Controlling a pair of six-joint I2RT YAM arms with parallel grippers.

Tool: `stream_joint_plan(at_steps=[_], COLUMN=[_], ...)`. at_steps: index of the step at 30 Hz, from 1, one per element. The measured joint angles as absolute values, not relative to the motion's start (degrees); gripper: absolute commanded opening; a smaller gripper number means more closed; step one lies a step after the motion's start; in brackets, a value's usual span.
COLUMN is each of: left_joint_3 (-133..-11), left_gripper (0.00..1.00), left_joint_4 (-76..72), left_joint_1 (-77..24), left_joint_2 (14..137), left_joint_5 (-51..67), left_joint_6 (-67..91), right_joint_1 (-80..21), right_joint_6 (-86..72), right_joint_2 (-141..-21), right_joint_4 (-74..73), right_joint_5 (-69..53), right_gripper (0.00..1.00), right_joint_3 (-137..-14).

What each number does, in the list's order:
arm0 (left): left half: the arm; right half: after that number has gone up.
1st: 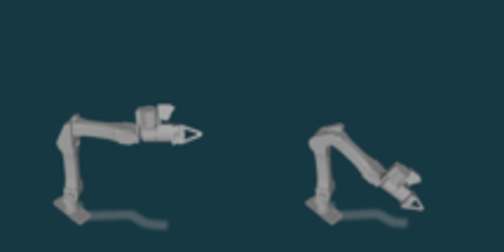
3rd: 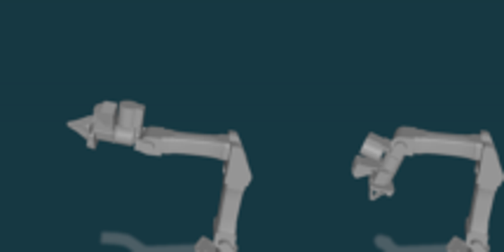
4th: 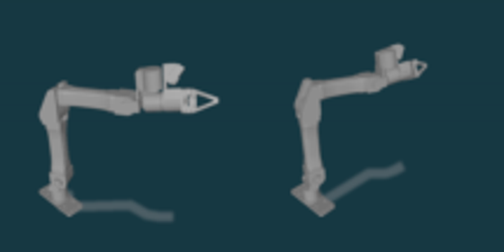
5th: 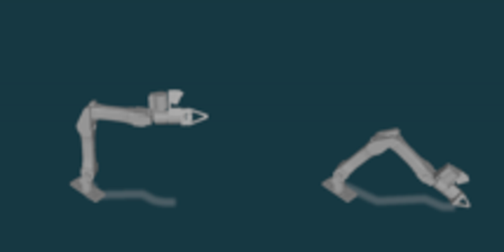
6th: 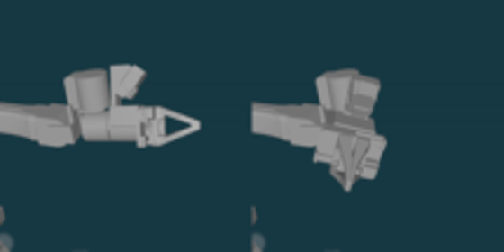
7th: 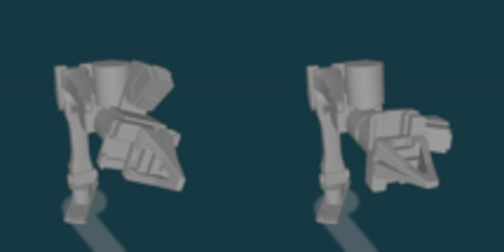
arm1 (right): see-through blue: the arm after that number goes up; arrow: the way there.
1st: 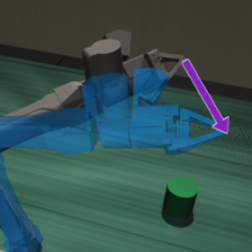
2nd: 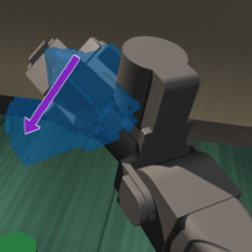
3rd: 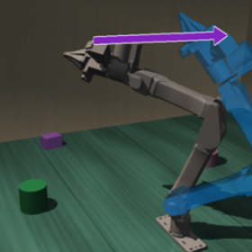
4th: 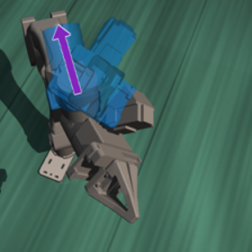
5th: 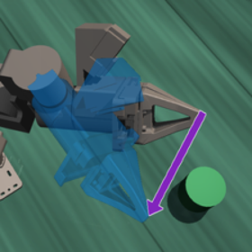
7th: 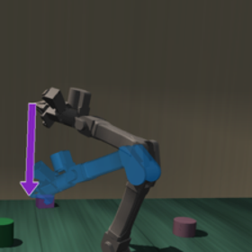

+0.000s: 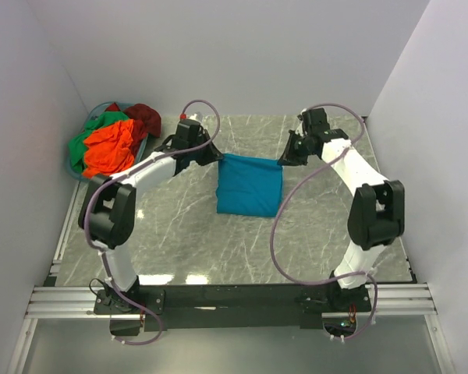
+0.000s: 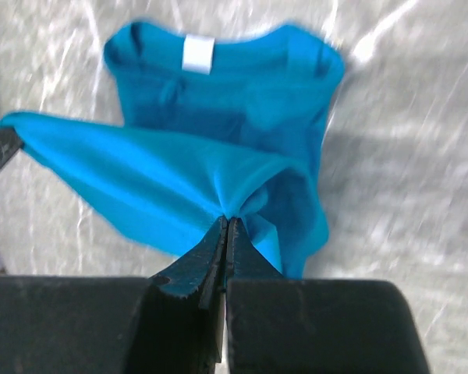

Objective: Fold and stack the t-shirts
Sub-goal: Fold the tshirt

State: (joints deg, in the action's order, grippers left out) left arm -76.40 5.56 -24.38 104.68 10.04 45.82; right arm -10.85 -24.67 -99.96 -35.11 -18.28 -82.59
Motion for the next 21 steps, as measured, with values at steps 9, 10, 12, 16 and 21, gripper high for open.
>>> stream_joint_plan(at_steps=[9, 10, 12, 16, 21], left_joint_3=[-85.5, -86.5, -87.5, -89.4, -89.3], left_gripper=[0.55, 0.78, 1.00, 0.99, 0.99], left_joint_4=[6.1, 6.3, 6.7, 8.5, 8.1], left_joint_1=[-23.9, -23.8, -23.6, -23.3, -23.2], left_joint_2=[114.8, 115.9, 117.3, 118.5, 117.3], left_joint_5=[6.4, 6.1, 5.3, 4.1, 3.9], left_joint_6=[43.2, 42.5, 42.1, 42.4, 42.0], right_joint_1=[-10.8, -10.8, -10.8, -10.8, -10.9], right_joint_6=[-25.0, -24.8, -24.5, -24.1, -24.1], right_joint_2=[-112.9, -114.2, -116.7, -118.3, -115.4], right_joint_4=[-33.6, -33.7, -34.3, -34.9, -34.1], right_joint_5=[-15.2, -15.0, -14.7, -14.3, -13.4], right_gripper=[0.62, 0.68, 0.73, 0.78, 0.82], right_joint_3=[-92.3, -93.4, -96.0, -99.6, -98.0])
